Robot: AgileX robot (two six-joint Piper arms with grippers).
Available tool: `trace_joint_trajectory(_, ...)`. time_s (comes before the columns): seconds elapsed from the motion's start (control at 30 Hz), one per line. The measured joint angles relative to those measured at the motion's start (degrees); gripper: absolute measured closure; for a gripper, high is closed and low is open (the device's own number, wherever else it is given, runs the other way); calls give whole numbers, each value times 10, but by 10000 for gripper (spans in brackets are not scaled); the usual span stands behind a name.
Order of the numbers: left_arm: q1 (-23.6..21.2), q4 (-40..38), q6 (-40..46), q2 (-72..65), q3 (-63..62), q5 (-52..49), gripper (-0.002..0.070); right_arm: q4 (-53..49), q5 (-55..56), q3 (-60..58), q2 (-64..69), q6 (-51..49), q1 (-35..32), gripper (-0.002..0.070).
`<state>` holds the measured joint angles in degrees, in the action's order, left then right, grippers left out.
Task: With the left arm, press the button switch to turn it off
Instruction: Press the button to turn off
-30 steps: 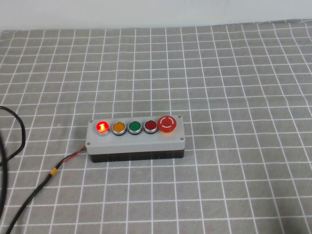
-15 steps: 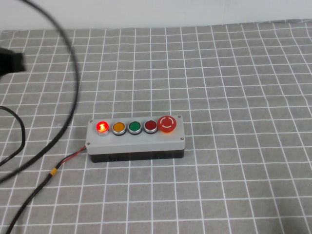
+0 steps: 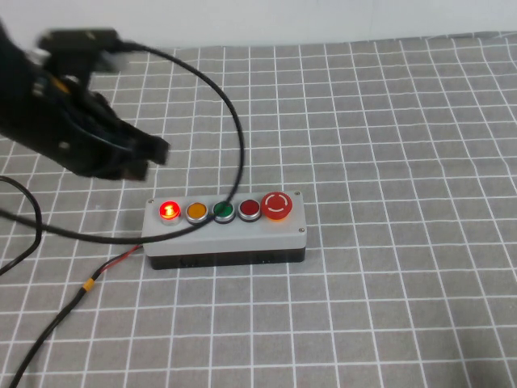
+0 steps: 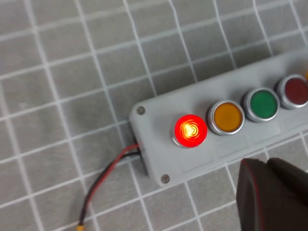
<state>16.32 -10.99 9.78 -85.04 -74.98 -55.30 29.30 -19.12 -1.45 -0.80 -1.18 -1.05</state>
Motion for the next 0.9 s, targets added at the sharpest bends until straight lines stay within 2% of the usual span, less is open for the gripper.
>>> trace_joint_trajectory(0.37,5,-2,-1,-102,0,32,678,0,0,0,0,0,0,694)
trace_joint_trajectory(0.9,12,-2,-1,-155,-9,66,678,0,0,0,0,0,0,694)
